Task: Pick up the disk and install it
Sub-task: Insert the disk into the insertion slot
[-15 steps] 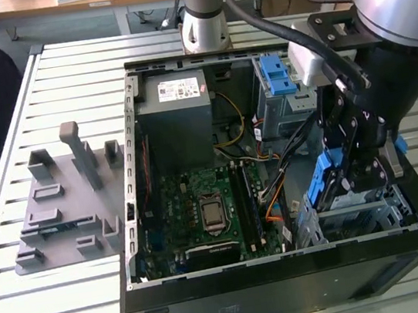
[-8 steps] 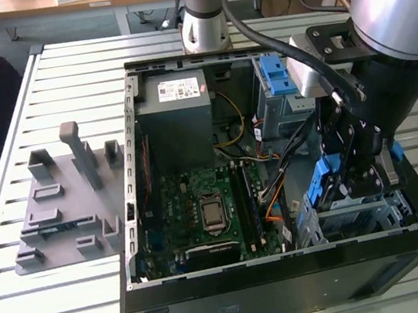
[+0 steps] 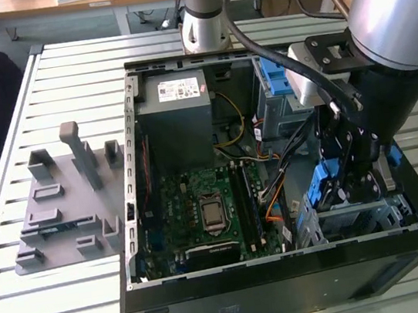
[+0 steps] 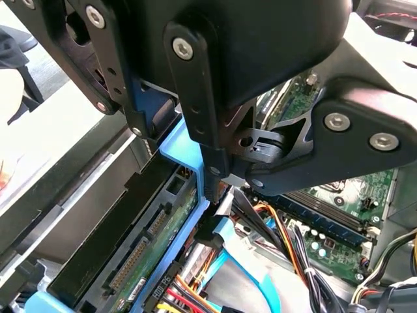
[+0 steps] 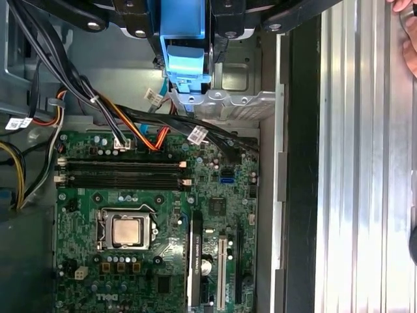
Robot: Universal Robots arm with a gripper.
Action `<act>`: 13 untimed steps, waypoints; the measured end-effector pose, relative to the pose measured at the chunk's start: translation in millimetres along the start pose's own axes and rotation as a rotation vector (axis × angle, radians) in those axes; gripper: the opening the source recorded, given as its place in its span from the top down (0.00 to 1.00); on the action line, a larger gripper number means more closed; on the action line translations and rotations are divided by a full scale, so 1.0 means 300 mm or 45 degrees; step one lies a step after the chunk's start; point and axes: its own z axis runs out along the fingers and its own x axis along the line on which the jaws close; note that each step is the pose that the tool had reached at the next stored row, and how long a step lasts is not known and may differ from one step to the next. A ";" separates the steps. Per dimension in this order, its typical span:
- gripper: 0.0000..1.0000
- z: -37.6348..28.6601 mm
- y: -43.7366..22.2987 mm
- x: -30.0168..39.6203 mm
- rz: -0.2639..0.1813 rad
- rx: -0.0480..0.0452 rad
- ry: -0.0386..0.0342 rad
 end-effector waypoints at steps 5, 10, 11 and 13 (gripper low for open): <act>0.57 0.006 0.000 0.001 0.000 0.000 0.0006; 0.50 0.008 0.000 0.001 0.000 0.000 0.0003; 0.50 0.008 0.000 0.001 0.000 0.000 0.0004; 0.51 0.008 0.000 0.001 0.000 0.000 0.0005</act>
